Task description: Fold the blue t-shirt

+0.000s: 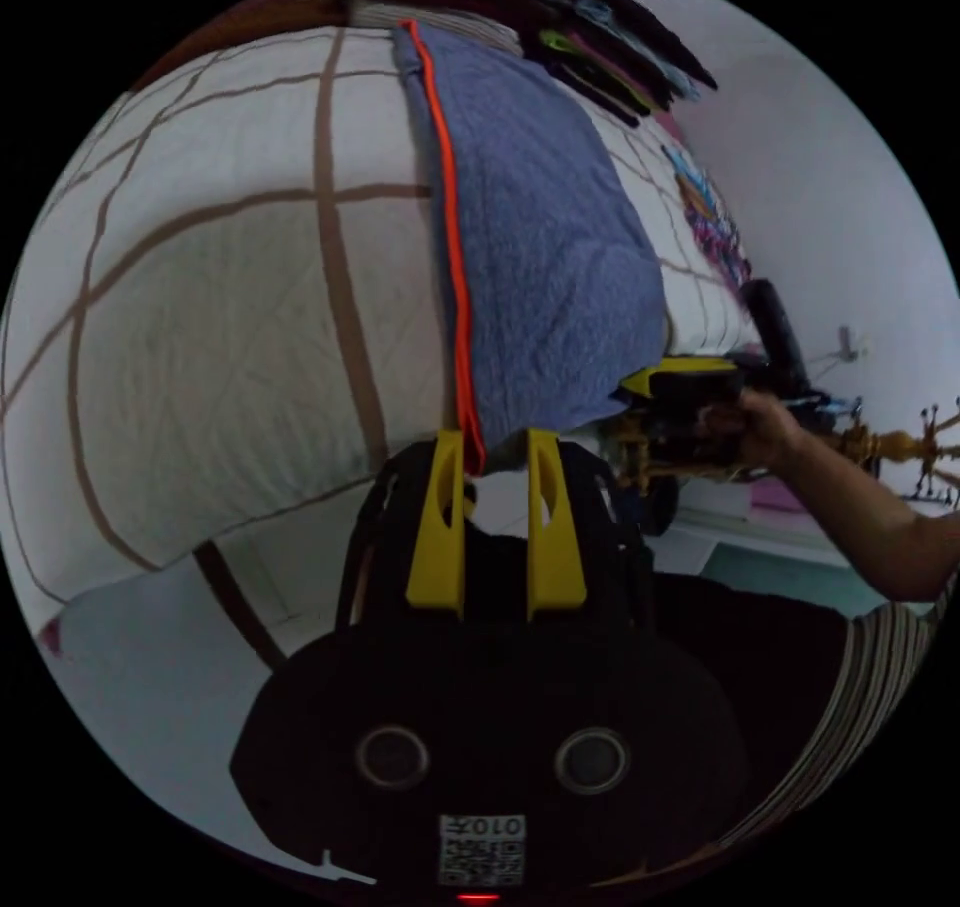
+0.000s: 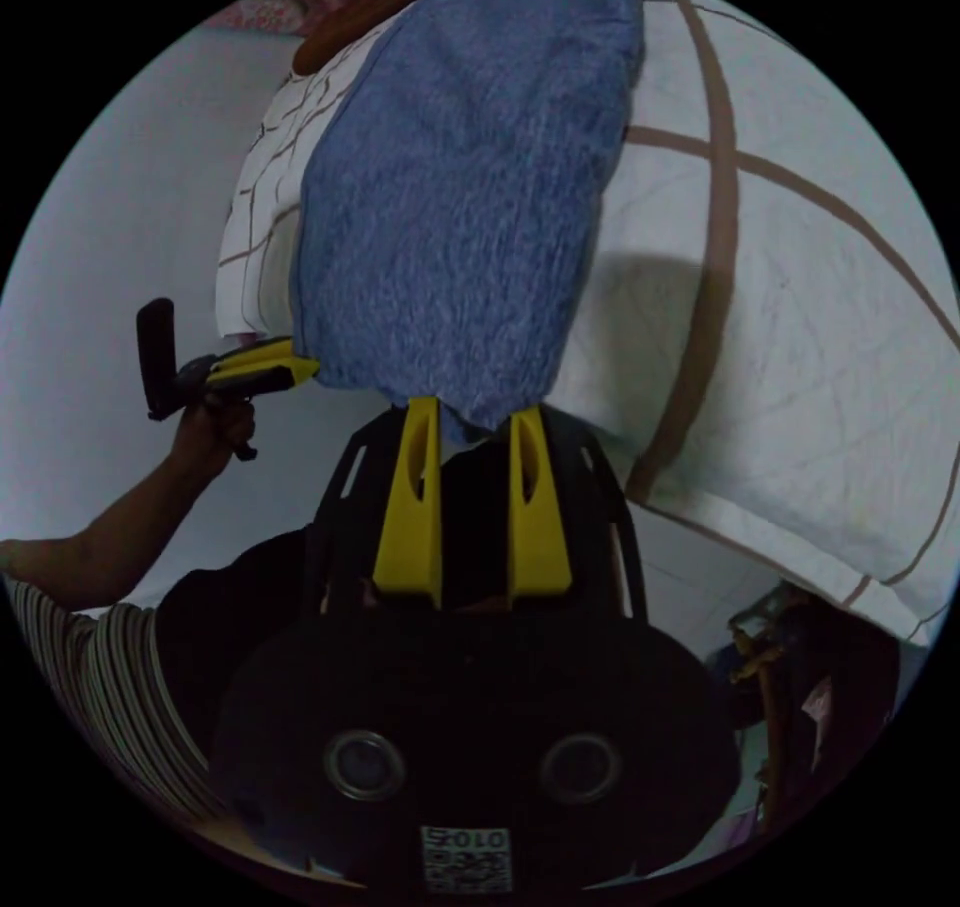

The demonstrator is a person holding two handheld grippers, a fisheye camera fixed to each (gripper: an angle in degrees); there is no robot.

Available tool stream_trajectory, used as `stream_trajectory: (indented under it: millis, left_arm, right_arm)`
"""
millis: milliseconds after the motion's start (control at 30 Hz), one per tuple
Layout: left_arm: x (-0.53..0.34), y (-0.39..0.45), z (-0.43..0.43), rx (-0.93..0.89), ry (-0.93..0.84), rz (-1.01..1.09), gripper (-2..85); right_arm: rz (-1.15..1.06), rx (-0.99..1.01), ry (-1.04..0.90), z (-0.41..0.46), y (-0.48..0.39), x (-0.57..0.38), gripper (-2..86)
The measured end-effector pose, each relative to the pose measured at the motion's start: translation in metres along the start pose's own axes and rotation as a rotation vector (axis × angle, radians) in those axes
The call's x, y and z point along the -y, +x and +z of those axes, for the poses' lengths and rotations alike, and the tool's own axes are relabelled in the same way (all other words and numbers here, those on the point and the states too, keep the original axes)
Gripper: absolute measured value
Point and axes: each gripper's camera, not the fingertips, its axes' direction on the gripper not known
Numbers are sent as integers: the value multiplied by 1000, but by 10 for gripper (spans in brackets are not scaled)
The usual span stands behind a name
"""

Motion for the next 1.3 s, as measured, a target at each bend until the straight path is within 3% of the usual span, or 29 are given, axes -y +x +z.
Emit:
stream_trajectory:
  millis: [333,633,1033,1300]
  left_arm:
    - [26,-4,-28,-30,32,11,52]
    - [37,-16,-82,-229,114,-28,24]
    - [34,10,-143,-359,40,-5,25]
    - [114,9,-187,-419,71,14,35]
  right_arm:
    - [-12,123,14,-11,34,-17,40]
    - [-102,151,73,-47,47,-29,38]
    - [-122,241,75,-91,53,-78,39]
    - [-132,248,181,-159,67,-29,39]
